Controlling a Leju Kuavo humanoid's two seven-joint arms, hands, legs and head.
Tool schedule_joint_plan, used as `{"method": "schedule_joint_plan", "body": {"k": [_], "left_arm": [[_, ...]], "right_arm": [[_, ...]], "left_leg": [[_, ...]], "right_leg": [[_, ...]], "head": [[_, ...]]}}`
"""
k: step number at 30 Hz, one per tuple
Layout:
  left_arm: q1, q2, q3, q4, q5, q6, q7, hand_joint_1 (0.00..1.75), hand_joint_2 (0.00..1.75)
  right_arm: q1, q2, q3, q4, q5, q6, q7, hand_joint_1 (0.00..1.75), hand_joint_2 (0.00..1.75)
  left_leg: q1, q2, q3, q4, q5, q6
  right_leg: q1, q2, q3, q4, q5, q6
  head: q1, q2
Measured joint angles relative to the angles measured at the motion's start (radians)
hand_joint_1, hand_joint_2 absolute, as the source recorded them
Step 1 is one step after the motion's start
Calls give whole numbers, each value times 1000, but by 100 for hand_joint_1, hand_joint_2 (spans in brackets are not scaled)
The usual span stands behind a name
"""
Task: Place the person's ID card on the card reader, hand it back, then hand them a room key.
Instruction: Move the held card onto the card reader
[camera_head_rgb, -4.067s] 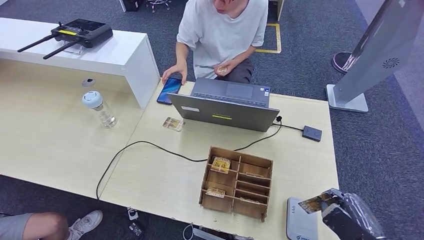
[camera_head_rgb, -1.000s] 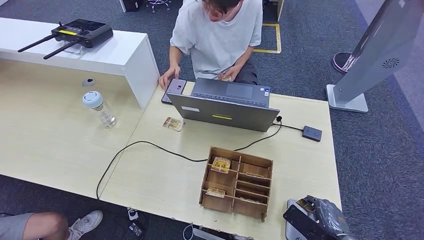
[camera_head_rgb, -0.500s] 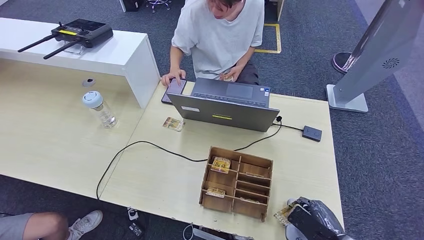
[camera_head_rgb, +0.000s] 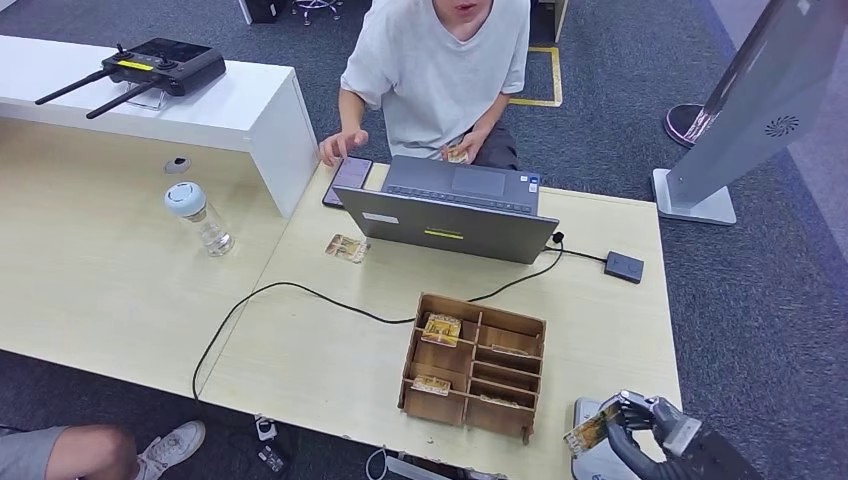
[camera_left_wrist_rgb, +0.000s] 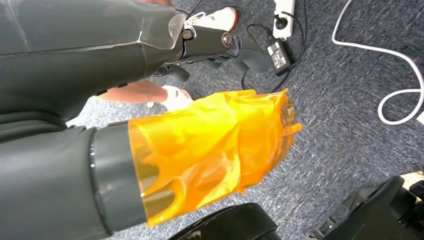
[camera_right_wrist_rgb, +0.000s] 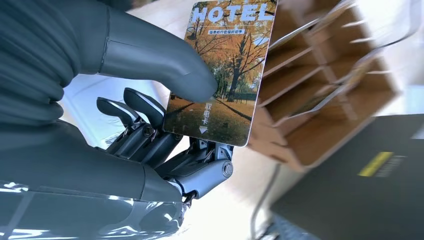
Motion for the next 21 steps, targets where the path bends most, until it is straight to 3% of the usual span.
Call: {"method": "schedule_joint_plan", "body": {"k": [13,21], "left_arm": [[0,2,0,0,2,0,-14,0,0],[-1,2,0,0,0,0,-15,0,0]], "right_arm": [[30,-3,-32,-96,-154,127,-174,175,175],[31,20,-32,-127,-161,138,-188,175,175]], "left_leg": [[0,0,0,0,0,0],[0,0,0,0,0,0]], "right_leg": [[0,0,0,0,0,0],[0,0,0,0,0,0]], "head": [[0,0],[0,0]]}}
